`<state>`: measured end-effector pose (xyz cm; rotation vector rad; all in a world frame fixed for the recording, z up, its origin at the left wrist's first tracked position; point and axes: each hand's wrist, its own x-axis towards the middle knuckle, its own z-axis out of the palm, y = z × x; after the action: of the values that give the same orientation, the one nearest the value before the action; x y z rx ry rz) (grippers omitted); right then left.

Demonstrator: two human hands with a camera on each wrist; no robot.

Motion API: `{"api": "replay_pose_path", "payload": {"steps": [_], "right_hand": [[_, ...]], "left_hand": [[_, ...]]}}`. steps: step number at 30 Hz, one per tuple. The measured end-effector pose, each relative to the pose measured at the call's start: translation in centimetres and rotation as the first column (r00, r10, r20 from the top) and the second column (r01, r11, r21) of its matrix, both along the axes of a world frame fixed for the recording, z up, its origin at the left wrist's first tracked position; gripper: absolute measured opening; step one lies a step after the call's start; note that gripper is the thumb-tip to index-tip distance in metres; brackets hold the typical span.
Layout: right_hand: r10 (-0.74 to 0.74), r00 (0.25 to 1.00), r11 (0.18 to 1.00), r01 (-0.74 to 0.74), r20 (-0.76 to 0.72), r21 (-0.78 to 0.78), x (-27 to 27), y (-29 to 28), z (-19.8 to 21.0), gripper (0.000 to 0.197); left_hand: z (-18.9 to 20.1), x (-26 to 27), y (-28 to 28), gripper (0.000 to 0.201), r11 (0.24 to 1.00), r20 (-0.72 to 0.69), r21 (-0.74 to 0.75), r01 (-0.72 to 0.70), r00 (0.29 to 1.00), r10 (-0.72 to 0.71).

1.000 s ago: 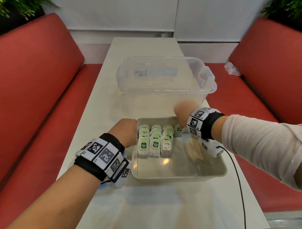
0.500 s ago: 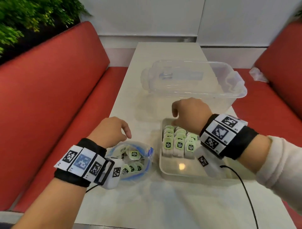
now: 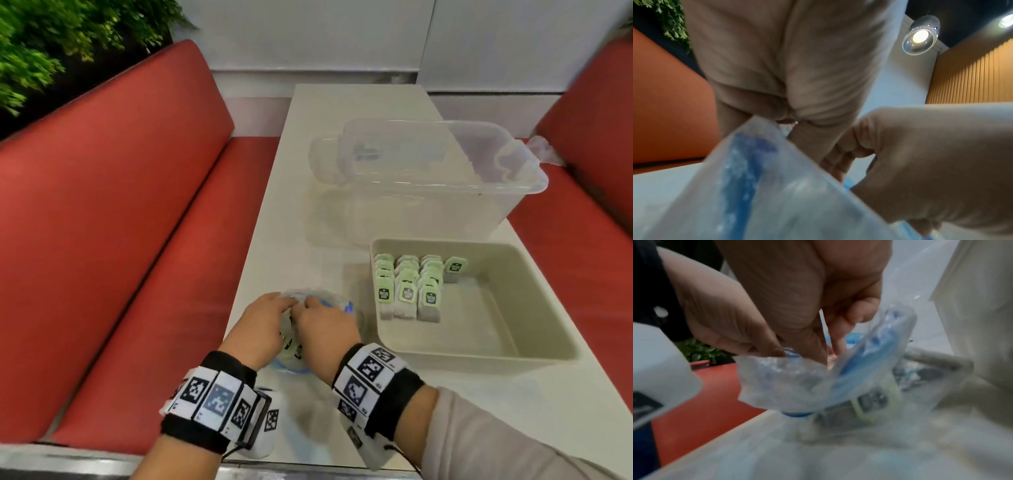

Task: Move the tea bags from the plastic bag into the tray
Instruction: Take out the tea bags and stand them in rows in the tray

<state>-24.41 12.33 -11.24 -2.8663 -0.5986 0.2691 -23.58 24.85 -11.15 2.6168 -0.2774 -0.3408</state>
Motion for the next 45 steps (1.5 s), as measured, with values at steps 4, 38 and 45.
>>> {"api": "replay_pose_path", "payload": {"steps": [4,38,45], "right_hand": [[-0.147,0.984,0.979,0.159,-0.099,0.131,-0.2,1.0,-0.8,0.028],[0.033,0.966,0.868,0.100,-0.257,0.486,2.9,-4.8,9.0,0.021],[-0.016,0.946,0.812,0.202,-0.324,0.548,3.6,-10.7,11.7,0.019]], "left_hand": [[0.1,0.0,0.1,0.052,1.000,0.052,-0.027,0.003,0.999,-0.002],[4.8,0.5,-1.0,0.050,0.704,0.010,-0.708,-0.048,0.997,0.078],[5.5,0.6,-6.5,0.031,0.559,-0.249,-0.819,-0.129,0.958,-0.144]]}}
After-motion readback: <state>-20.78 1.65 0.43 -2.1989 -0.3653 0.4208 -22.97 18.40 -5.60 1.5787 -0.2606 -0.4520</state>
